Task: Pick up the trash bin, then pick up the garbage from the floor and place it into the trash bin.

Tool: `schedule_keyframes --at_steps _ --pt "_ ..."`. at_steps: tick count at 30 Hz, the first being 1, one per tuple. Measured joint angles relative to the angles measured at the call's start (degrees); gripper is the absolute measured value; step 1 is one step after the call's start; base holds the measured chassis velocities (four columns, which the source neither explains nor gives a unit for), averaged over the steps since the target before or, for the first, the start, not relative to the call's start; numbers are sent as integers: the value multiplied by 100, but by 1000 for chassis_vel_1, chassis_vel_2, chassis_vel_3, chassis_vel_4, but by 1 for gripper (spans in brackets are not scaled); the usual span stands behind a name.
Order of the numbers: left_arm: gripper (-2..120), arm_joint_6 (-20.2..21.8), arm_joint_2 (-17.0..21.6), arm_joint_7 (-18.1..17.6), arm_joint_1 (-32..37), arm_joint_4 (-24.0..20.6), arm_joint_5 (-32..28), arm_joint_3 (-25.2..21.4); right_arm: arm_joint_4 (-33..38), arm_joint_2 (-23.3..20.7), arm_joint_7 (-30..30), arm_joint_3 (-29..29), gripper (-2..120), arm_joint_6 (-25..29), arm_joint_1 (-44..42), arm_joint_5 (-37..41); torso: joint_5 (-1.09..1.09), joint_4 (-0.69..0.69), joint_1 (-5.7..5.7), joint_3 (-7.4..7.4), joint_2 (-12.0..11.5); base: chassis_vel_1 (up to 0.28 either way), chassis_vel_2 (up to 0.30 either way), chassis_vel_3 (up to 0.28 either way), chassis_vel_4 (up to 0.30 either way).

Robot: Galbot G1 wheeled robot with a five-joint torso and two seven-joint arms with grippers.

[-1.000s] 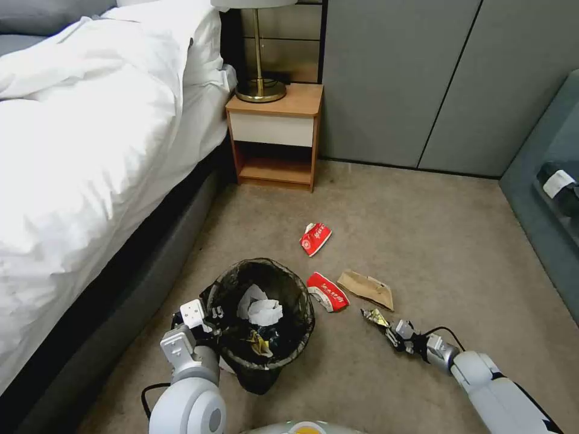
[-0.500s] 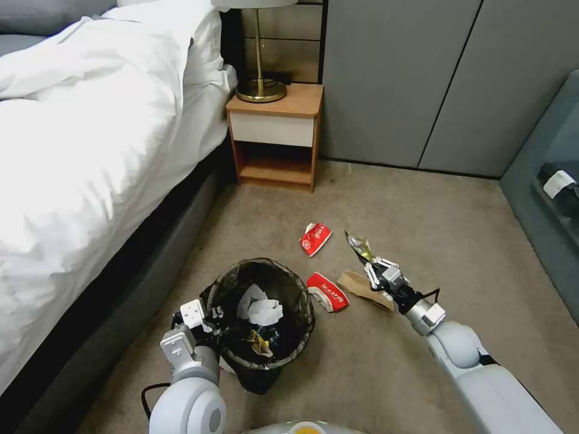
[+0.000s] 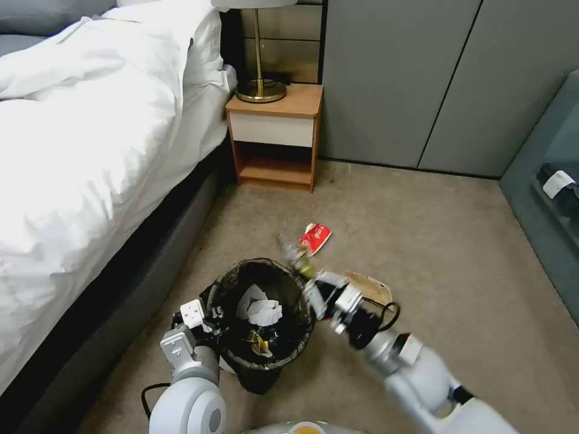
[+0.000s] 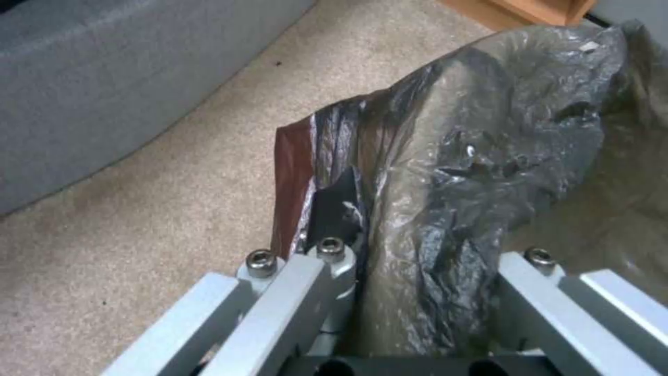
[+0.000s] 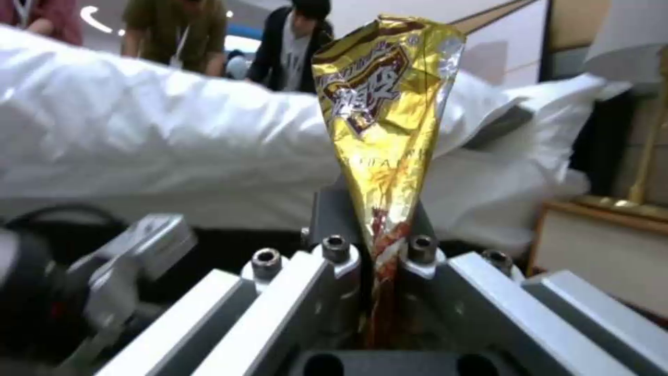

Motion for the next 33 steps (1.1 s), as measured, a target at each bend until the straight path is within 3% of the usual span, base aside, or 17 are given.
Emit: schedule_keyframes --at_steps 7,21,23,25,27,33 --pt "75 0 0 0 0 0 0 0 -562 339 7 -391 0 0 252 -178 1 1 0 0 0 0 0 0 0" --pt "75 0 0 0 0 0 0 0 -1420 808 136 -511 0 -24 673 -259 1 1 0 0 0 0 0 0 0" --pt "75 0 0 0 0 0 0 0 -1445 811 173 -538 12 -35 660 -288 1 0 0 0 0 0 0 0 0" --pt "75 0 0 0 0 0 0 0 -1452 814 179 -548 14 -35 648 -298 1 0 0 1 0 0 0 0 0" --pt "75 0 0 0 0 0 0 0 -1463 824 191 -575 25 -35 623 -319 1 0 0 0 0 0 0 0 0" --pt "75 0 0 0 0 0 0 0 -1465 759 201 -581 43 -35 593 -335 1 1 0 0 0 0 0 0 0"
